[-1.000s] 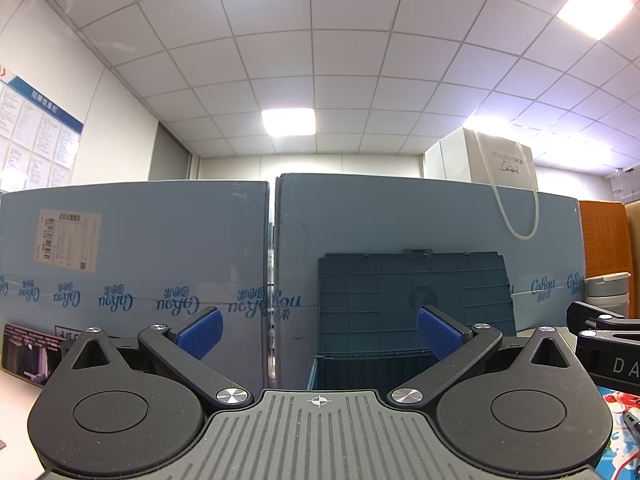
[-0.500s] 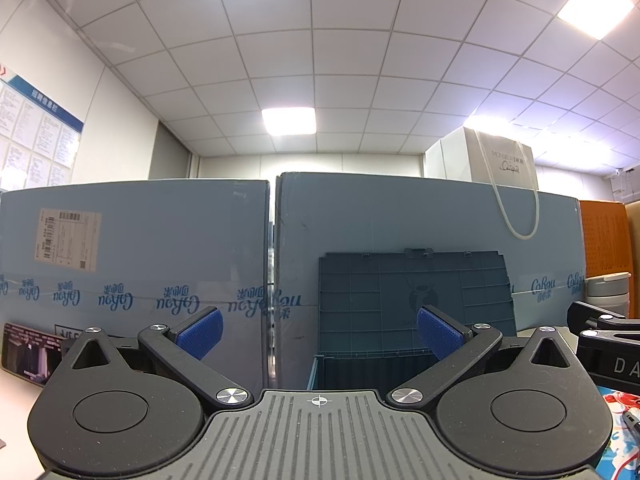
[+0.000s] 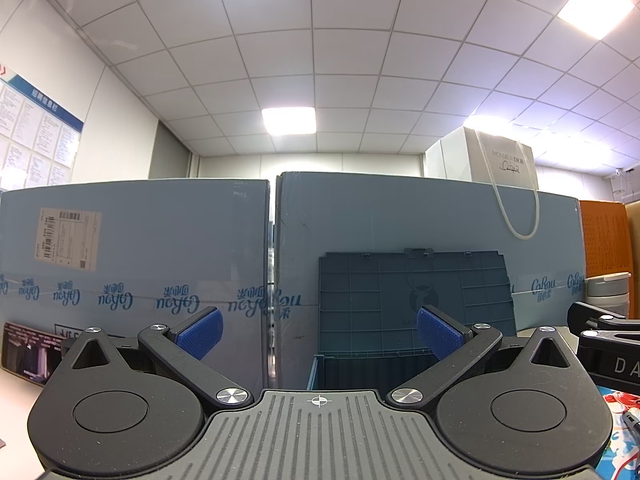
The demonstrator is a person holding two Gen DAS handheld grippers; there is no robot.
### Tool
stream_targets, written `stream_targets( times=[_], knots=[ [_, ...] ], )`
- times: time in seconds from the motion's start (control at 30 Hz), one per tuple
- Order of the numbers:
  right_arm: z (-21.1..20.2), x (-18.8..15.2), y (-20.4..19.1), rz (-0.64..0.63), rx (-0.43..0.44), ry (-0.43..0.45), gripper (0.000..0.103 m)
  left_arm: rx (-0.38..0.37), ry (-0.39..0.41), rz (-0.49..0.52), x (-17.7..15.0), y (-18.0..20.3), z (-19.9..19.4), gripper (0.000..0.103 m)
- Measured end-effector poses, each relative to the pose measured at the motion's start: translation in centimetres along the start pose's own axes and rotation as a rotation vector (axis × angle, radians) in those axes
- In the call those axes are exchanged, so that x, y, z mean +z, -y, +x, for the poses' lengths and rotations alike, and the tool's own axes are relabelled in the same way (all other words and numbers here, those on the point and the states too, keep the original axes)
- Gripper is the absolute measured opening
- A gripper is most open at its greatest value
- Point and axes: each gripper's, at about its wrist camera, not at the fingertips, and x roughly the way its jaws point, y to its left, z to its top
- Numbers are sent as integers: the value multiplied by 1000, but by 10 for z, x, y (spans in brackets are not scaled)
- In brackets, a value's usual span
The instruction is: Organize rigid objects
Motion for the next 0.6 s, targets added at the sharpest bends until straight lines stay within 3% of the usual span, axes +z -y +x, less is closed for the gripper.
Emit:
stream_targets(
  times=[0.6],
  knots=[
    [1,-3,0,1,0,-3,103,1,1,-1,0,0,0,103]
  ],
)
